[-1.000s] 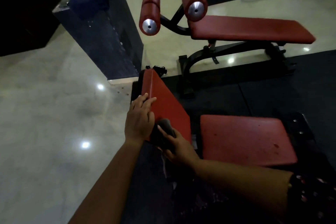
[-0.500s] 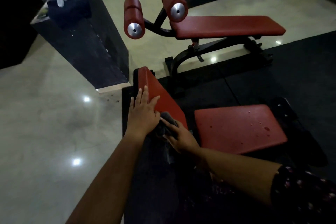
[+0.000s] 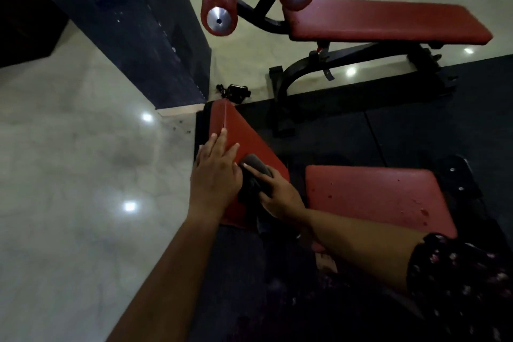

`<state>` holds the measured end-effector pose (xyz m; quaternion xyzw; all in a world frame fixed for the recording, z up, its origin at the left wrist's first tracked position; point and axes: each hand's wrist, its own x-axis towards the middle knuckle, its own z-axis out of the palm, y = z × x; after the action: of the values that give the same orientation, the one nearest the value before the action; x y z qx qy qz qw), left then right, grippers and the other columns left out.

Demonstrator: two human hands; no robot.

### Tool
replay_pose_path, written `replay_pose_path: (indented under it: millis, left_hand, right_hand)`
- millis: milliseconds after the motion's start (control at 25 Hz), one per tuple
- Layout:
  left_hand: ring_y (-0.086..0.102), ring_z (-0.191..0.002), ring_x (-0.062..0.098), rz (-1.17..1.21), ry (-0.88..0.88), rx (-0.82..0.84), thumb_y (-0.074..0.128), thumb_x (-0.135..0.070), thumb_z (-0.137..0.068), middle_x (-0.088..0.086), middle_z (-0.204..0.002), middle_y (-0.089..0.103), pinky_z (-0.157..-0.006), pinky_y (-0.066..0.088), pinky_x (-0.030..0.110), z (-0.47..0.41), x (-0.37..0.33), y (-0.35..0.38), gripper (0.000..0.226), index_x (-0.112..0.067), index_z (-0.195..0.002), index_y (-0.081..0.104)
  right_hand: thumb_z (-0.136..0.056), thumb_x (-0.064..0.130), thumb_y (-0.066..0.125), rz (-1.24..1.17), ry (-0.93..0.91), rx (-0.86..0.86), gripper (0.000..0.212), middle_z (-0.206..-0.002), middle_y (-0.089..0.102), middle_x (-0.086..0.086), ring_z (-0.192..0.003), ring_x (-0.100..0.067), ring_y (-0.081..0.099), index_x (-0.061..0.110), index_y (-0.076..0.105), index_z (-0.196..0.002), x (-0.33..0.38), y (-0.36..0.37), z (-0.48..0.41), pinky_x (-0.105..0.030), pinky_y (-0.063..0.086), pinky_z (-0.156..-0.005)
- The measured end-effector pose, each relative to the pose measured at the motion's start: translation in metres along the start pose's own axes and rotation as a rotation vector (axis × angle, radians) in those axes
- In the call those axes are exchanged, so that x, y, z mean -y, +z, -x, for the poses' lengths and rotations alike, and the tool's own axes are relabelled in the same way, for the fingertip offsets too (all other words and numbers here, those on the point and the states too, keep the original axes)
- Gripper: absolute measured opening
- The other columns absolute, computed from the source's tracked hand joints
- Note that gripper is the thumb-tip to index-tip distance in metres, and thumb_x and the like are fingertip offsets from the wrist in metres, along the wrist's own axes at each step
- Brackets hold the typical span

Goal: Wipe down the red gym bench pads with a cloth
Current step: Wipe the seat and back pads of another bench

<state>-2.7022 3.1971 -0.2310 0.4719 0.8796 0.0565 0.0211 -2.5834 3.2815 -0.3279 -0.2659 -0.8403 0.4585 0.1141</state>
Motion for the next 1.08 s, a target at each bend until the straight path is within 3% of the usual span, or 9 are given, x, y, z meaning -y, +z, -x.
replay_pose_path:
  millis: [200,440,640,840,960,1080]
  left_hand:
    - [0.021,-0.148,0.027,0.048,-0.001,-0.06,0.053,-0.01,-0.093,0.009,-0.159,0.026,-0.115,0.018,0.037,0.004,0.002,0.005,0.046,-0.012,-0.139,0.052]
    - [0.025,-0.146,0.027,0.071,-0.003,-0.077,0.056,-0.01,-0.091,0.009,-0.157,0.031,-0.115,0.021,0.039,0.003,0.002,0.009,0.046,-0.014,-0.136,0.055]
    - [0.034,-0.142,0.027,0.091,-0.008,-0.149,0.057,-0.005,-0.09,0.01,-0.15,0.043,-0.111,0.032,0.041,0.007,0.001,0.011,0.048,-0.012,-0.137,0.054]
    - [0.038,-0.14,0.028,0.077,0.008,-0.167,0.059,-0.009,-0.09,0.01,-0.145,0.05,-0.109,0.028,0.038,0.009,0.003,0.012,0.041,-0.013,-0.131,0.06]
    - [0.033,-0.142,0.031,0.054,0.063,-0.136,0.051,-0.017,-0.09,0.011,-0.147,0.046,-0.112,0.03,0.045,0.011,0.006,0.013,0.042,-0.013,-0.132,0.059]
    - [0.026,-0.145,0.033,0.035,0.132,-0.075,0.043,-0.017,-0.088,0.013,-0.151,0.04,-0.115,0.018,0.043,0.014,0.011,0.013,0.05,-0.014,-0.136,0.055]
  right_hand:
    - [-0.085,0.009,0.055,-0.045,-0.031,0.003,0.074,-0.148,0.039,0.0,-0.123,-0.022,0.049,0.047,0.031,-0.144,-0.01,-0.004,-0.018,-0.031,0.049,-0.084]
    - [-0.09,0.01,0.053,-0.107,0.044,-0.016,0.063,-0.145,0.042,-0.009,-0.125,-0.027,0.049,0.039,0.04,-0.144,-0.019,-0.013,-0.074,-0.021,0.038,-0.093]
    - [-0.093,0.024,0.053,0.027,0.133,0.096,0.055,-0.143,0.041,-0.014,-0.126,-0.035,0.047,0.04,0.04,-0.144,-0.017,-0.041,-0.132,-0.04,0.041,-0.104]
    - [-0.095,0.017,0.055,-0.025,0.252,0.072,0.051,-0.136,0.051,-0.016,-0.123,-0.03,0.052,0.026,0.044,-0.144,-0.016,-0.046,-0.159,-0.03,0.039,-0.097]
    - [-0.097,0.015,0.053,-0.133,0.372,0.112,0.05,-0.139,0.052,-0.014,-0.125,-0.028,0.051,0.022,0.041,-0.145,-0.018,-0.035,-0.164,-0.026,0.038,-0.094]
    - [-0.097,0.013,0.054,-0.245,0.372,0.124,0.051,-0.14,0.051,-0.016,-0.126,-0.031,0.05,0.018,0.039,-0.146,-0.021,-0.029,-0.148,-0.028,0.039,-0.097]
